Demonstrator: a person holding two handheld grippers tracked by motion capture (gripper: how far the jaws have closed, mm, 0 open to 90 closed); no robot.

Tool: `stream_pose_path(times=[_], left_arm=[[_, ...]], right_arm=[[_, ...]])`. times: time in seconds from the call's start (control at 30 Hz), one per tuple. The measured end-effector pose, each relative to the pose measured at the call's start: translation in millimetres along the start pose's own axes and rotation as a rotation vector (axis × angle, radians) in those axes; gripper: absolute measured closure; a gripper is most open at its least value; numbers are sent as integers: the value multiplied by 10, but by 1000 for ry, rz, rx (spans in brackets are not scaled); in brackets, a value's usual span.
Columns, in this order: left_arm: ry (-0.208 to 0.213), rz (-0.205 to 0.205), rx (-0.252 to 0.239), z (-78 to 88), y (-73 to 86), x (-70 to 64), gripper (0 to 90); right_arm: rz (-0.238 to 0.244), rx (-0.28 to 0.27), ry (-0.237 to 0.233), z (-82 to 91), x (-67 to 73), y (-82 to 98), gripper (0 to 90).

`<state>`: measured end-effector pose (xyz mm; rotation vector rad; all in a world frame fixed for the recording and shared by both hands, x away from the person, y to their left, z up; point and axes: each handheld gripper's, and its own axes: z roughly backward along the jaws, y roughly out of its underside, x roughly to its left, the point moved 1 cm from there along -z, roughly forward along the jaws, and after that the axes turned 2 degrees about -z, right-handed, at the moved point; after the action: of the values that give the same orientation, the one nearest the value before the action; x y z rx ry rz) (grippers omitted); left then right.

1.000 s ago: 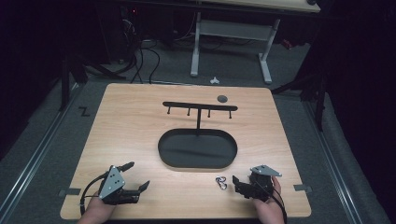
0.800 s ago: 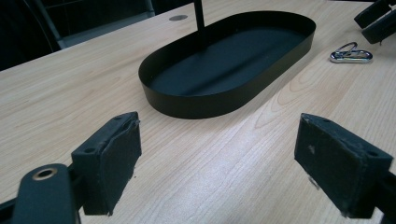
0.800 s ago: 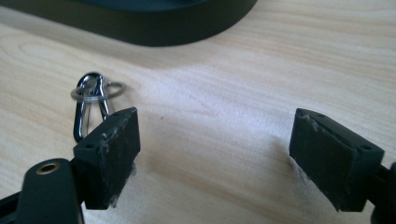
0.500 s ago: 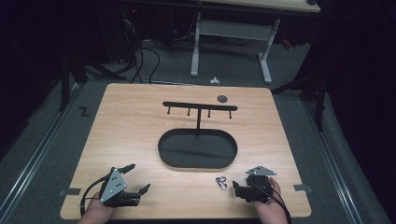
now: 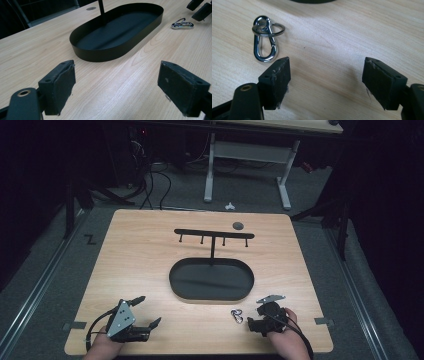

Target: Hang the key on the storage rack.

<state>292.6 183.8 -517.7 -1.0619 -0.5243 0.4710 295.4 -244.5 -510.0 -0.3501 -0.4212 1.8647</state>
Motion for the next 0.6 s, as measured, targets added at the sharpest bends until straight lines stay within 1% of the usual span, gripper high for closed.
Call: stream_pose_path(times=[0.03,0.07,0.13,0.17,0.2,0.23,0.27,0.43,0.47,0.6], left_arm=[[0,-2,0,-4,0,-4,152],[5,-4,2,-8,1,-9,152],[5,-7,2,-12,2,-10,152],[5,-9,4,-13,0,-11,152],[6,-10,4,-12,-1,-13,152],[6,-10,4,-12,-1,-13,152],[7,-9,3,-11,0,-13,152],[5,-10,4,-14,0,-11,152],[7,-12,6,-13,-1,-15,152],[9,-14,8,-13,0,-17,152]], right_arm=[[0,0,0,0,0,0,230],[-10,14,-6,7,-9,-17,230],[-2,14,-5,7,-19,-23,230],[-6,25,0,12,-21,-31,230],[4,33,10,19,-34,-54,235],[4,33,10,19,-34,-54,235],[4,44,14,33,-35,-75,245],[13,66,15,52,-11,-104,226],[25,81,13,58,4,-119,218],[41,101,13,62,16,-143,212]])
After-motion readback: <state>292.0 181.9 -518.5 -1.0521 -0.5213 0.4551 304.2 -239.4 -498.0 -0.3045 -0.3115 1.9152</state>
